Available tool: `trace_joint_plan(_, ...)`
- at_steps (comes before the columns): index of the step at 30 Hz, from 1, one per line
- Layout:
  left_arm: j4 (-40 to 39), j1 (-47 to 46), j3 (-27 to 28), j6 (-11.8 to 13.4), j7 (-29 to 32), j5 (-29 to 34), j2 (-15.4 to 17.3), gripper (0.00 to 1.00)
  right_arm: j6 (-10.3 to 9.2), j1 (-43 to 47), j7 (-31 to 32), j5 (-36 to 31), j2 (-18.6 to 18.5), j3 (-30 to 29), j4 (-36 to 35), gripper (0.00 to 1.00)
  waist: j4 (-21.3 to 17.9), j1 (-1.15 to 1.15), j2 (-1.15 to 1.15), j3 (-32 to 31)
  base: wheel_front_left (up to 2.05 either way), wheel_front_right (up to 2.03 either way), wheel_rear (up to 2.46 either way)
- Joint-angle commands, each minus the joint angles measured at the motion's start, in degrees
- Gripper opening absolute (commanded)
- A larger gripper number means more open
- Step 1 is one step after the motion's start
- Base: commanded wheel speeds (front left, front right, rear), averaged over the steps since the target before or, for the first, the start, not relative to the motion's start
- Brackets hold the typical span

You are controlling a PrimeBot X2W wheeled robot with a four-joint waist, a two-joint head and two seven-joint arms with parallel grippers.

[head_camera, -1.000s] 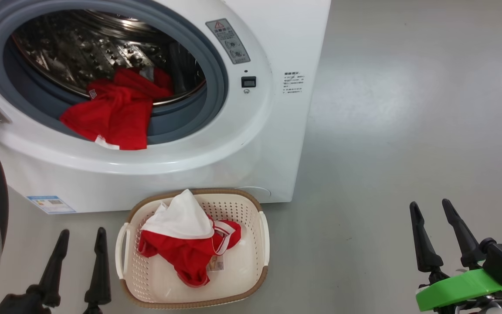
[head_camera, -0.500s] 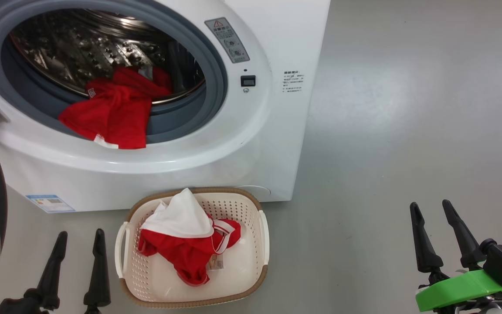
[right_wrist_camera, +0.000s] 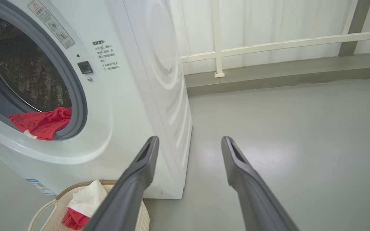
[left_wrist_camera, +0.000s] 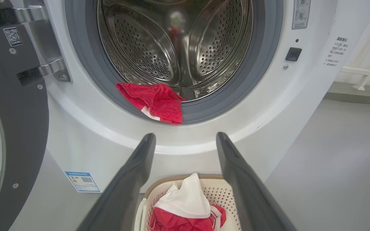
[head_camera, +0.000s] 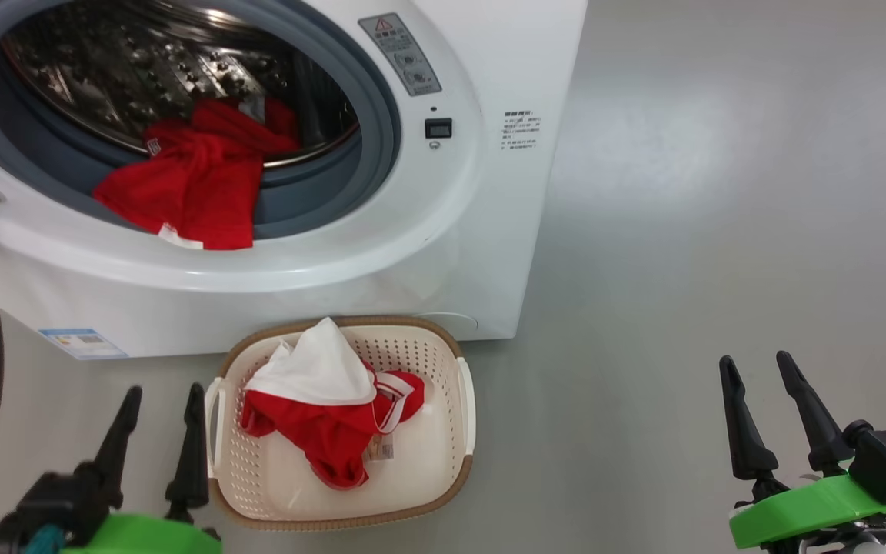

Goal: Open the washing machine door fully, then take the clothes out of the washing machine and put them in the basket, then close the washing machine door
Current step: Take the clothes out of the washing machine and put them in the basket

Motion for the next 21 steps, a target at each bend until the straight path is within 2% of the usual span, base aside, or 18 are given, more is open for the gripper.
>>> trace_joint_plan(1, 0.6, -3.7, 1.3, -0.3, -0.3, 1.1, 1.6, 1.0, 0.37, -1.6, -0.4, 0.0, -0.5, 1.6, -1.5, 1.0, -0.1, 0.0, 0.0, 1.1, 0.0, 0.0, 0.0)
trace_joint_plan(21, 38.3, -44.5, -5.8, -0.2, 2.3, 4.7, 8.5, 1.0, 0.37, -8.8, -0.4, -0.5, 0.5, 2.8, -2.7, 1.0, -1.9, 0.0, 0.0, 13.5, 0.0, 0.0, 0.0)
